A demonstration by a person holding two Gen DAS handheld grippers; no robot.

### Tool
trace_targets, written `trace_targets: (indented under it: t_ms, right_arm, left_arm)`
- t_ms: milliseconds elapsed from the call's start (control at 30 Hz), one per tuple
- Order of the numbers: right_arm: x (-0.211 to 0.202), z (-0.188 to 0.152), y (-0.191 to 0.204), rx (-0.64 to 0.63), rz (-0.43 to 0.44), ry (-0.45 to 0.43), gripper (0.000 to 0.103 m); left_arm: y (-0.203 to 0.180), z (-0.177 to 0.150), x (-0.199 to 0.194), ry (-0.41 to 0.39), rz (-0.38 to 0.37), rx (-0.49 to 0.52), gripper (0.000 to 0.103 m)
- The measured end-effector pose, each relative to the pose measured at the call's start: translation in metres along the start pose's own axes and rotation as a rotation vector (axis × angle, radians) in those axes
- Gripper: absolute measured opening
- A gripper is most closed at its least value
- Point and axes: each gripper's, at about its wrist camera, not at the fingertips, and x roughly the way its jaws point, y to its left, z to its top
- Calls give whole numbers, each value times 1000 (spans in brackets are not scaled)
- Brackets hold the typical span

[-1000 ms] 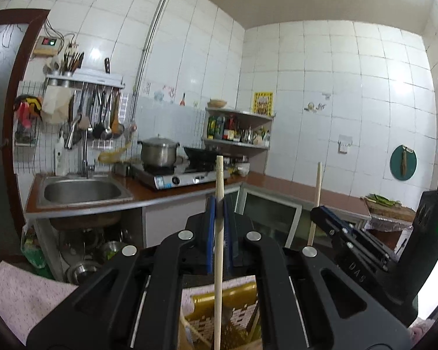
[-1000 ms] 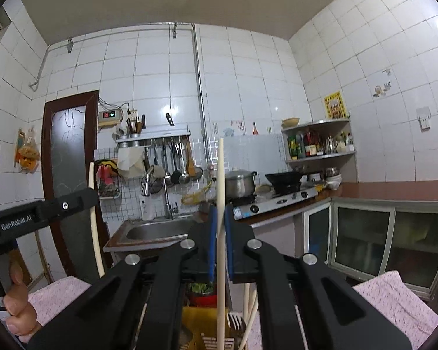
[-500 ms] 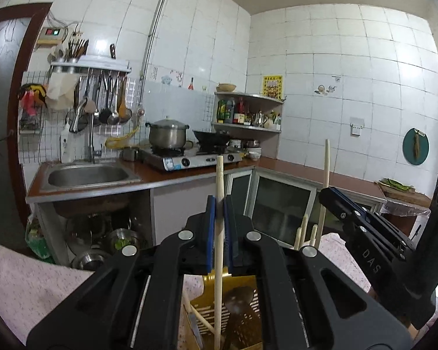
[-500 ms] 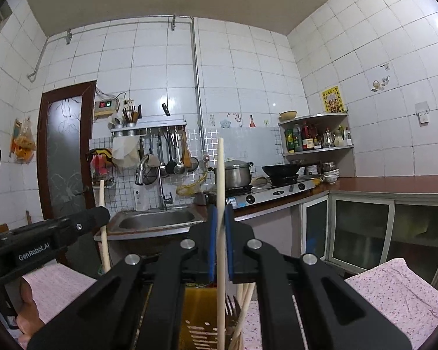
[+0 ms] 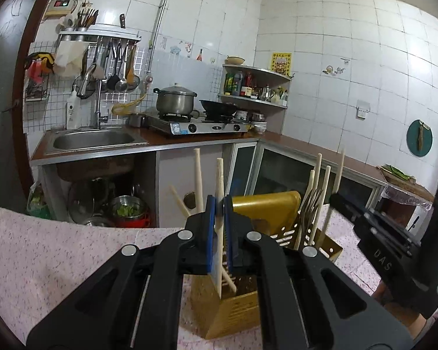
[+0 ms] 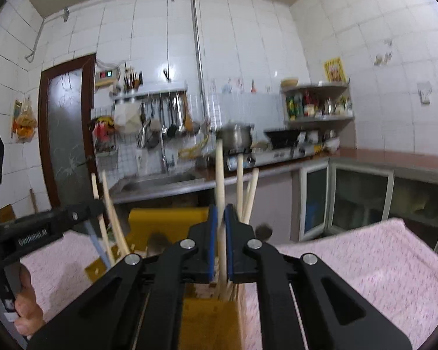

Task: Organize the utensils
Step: 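Lower both chopsticks into the holder, then open both grippers to release the chopsticks in the holder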

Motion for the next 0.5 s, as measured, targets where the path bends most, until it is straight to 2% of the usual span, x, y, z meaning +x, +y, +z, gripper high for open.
trace_targets:
  t_ms: [33, 67, 100, 167, 233, 333, 500]
  right_arm:
    - [-1, -1, 0, -2, -3, 18, 7]
    - [-1, -3, 0, -4, -6, 31, 11]
    - [-3, -3, -1, 1, -7, 54, 32]
    - [-11, -4, -2, 22, -5, 62, 63]
    - [-20, -4, -1, 3, -17, 67, 63]
    - [-35, -5, -1, -3, -34, 88, 64]
    - [-81, -6, -1, -4, -82, 76, 84]
  left_arm:
    - [2, -1, -2, 19, 4, -10, 20]
    - [2, -1, -4, 27, 10, -17, 40]
    - [4, 0, -9, 24, 22, -24, 51]
    - [5, 2, -20, 20, 24, -17, 52]
    - [7, 4, -31, 26, 21, -12, 53]
    - [12, 6, -58, 7, 57, -5, 73]
    - [15, -1, -112, -26, 94, 16, 93]
